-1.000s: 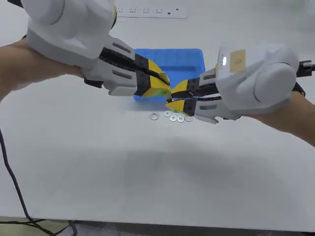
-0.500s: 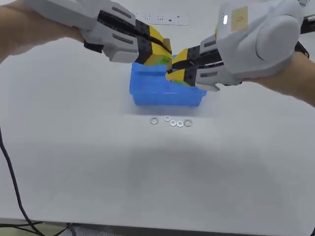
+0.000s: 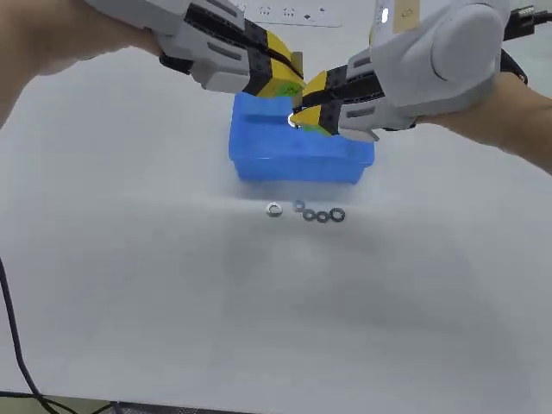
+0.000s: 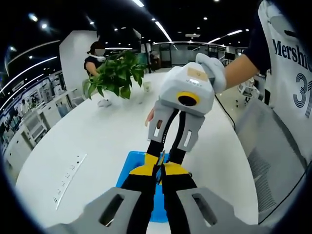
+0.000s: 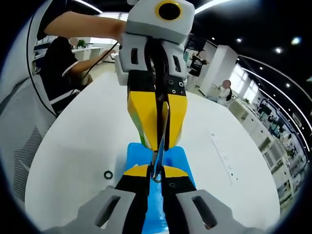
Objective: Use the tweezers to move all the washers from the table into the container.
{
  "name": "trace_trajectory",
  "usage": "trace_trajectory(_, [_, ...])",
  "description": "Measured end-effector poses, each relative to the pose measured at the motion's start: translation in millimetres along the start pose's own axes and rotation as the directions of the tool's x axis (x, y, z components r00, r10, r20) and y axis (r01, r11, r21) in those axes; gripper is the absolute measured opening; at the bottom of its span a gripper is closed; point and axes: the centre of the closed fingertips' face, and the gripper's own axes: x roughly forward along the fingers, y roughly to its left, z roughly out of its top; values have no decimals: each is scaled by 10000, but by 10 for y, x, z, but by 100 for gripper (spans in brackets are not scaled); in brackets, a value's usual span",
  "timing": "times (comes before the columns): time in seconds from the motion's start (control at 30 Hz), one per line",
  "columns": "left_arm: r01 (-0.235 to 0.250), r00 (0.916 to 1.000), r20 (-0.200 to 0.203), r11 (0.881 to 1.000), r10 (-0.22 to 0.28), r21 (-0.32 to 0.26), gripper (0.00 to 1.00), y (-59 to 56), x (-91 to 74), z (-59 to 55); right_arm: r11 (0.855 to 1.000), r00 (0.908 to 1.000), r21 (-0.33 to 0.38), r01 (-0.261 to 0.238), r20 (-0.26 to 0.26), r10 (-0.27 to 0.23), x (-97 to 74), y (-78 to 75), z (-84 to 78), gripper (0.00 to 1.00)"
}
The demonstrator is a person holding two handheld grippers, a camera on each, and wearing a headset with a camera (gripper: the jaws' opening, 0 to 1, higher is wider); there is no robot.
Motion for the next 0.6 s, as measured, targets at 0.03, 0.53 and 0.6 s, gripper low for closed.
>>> trace_trajectory(0.03, [25, 10000, -13, 9999, -26, -124, 7, 45, 34, -49, 9999, 10000, 117, -30, -44, 31, 38, -20, -50, 9])
trace_trajectory(0.53, [579, 9979, -237, 9956, -598, -743, 7, 150, 318, -417, 9950, 9968, 810, -590, -500, 632, 319, 36, -431, 9])
trace_trajectory(0.6, [589, 9979, -233, 9953, -609, -770, 7, 148, 321, -439, 9948, 9964, 789, -639, -502, 680, 332, 46, -437, 9])
